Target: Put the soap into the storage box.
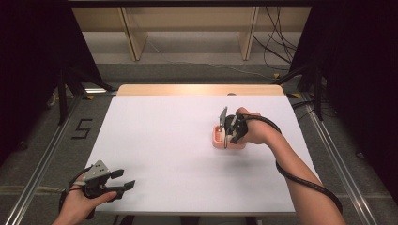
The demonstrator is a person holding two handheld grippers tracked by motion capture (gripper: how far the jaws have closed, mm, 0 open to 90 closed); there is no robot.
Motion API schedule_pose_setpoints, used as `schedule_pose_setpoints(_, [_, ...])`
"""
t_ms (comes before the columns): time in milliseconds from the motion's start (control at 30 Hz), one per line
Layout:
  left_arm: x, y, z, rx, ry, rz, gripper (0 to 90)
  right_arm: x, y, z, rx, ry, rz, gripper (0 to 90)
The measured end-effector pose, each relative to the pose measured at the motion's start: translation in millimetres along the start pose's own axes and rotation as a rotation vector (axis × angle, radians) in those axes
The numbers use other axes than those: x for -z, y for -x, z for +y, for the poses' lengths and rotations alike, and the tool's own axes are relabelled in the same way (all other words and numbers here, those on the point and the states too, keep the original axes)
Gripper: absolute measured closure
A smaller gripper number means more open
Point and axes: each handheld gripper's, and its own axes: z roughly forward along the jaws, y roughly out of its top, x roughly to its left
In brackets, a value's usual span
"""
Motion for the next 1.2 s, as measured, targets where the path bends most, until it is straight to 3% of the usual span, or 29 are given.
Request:
schedule_pose_setpoints(433, [-0.2,0.0,0.0,0.001,0.0,0.0,33.8,-2.8,4.3,-0.2,-0.004,0.001,0.001,50.6])
schedule_pose_setpoints(467, [-0.3,-0.1,-0.1,0.002,0.0,0.001,33.8,-3.1,5.9,0.4,0.021,0.002,-0.007,50.6])
schedule_pose_setpoints(567, [0.1,-0.3,0.0,-0.004,-0.004,0.001,33.7,-2.2,7.5,0.9,-0.007,0.001,-0.001,50.6])
schedule_pose_setpoints(867, [-0.2,0.4,0.0,-0.006,0.0,0.01,33.8,-4.6,9.6,6.1,0.001,-0.005,-0.005,50.6])
schedule_pose_setpoints(1033, [-1.2,1.0,-0.6,0.011,0.0,0.001,33.8,-6.3,11.1,8.0,0.011,0.003,-0.017,50.6])
schedule_pose_setpoints(1100, [-1.1,1.0,-0.6,0.01,0.0,0.001,33.8,-8.6,13.3,8.0,0.044,0.016,-0.015,50.6])
schedule_pose_setpoints(1133, [-1.2,1.0,-0.6,0.011,0.0,0.001,33.8,-8.8,11.8,7.4,0.012,0.004,-0.014,50.6])
schedule_pose_setpoints(1200, [-1.5,0.9,-0.6,0.012,0.0,-0.001,33.8,-10.2,12.7,6.9,0.02,0.002,-0.016,50.6])
